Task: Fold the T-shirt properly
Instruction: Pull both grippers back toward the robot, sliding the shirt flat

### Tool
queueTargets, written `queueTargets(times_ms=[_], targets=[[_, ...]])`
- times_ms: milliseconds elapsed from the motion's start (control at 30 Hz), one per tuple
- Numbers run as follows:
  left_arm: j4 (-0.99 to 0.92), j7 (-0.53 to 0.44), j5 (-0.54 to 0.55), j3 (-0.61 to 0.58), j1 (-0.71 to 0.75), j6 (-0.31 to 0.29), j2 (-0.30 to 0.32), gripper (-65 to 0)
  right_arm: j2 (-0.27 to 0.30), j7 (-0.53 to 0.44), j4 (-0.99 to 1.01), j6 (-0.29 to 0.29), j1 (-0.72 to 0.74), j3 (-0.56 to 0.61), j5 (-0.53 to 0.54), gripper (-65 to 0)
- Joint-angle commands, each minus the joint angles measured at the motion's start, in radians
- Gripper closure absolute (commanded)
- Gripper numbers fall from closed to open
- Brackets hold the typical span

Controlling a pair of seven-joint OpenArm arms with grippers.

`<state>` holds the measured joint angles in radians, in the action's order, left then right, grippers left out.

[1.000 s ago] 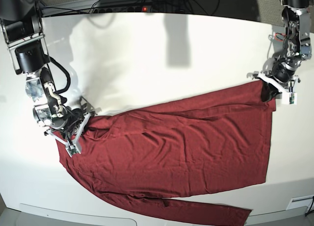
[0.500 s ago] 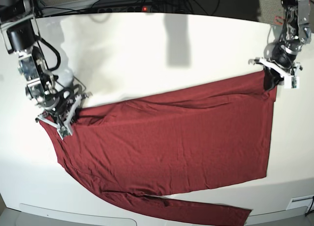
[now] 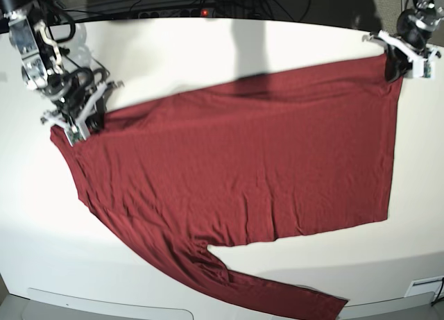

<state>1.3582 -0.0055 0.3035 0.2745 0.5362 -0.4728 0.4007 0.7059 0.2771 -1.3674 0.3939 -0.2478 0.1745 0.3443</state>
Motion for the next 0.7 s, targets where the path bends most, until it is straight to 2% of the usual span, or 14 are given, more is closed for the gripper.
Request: queueTargets(times_ms=[0,100,167,367,467,533,667], targets=[[-0.002,0.041,-0.026,0.018,0.027,0.01,0.015,0.0,0.014,0.14,0.001,0.01,-0.061,-0.021,-0.026,0.0],[-0.001,0.026,-0.023,0.034,0.056,-0.08,0.015,0.0,0.013,0.129,-0.055,0.01,-0.17,-0.097,-0.026,0.0],[-0.001,0.027,-0.023,0.034,0.068,-0.113,0.014,0.0,0.001,0.13,-0.091,0.011,-0.235,-0.14,-0.031,0.0],[-0.001,0.027,-0.023,0.034,0.082,-0.12,0.012,0.0,-0.083,0.115,-0.167,0.011,-0.393,-0.257,-0.058,0.0],[0.0,0.035,-0.023,0.034,0.087,-0.125,0.013,0.0,-0.139,0.111,-0.198,0.011,-0.441,-0.315,-0.107,0.0],[0.011,0.035,-0.023,0.034,0.103,-0.15,0.013,0.0,-0.171,0.105,-0.216,0.011,-0.472,-0.352,-0.109,0.0],[0.066,0.034,-0.024,0.034,0.148,-0.16,0.015,0.0,-0.222,0.104,-0.253,0.016,-0.508,-0.414,-0.109,0.0]])
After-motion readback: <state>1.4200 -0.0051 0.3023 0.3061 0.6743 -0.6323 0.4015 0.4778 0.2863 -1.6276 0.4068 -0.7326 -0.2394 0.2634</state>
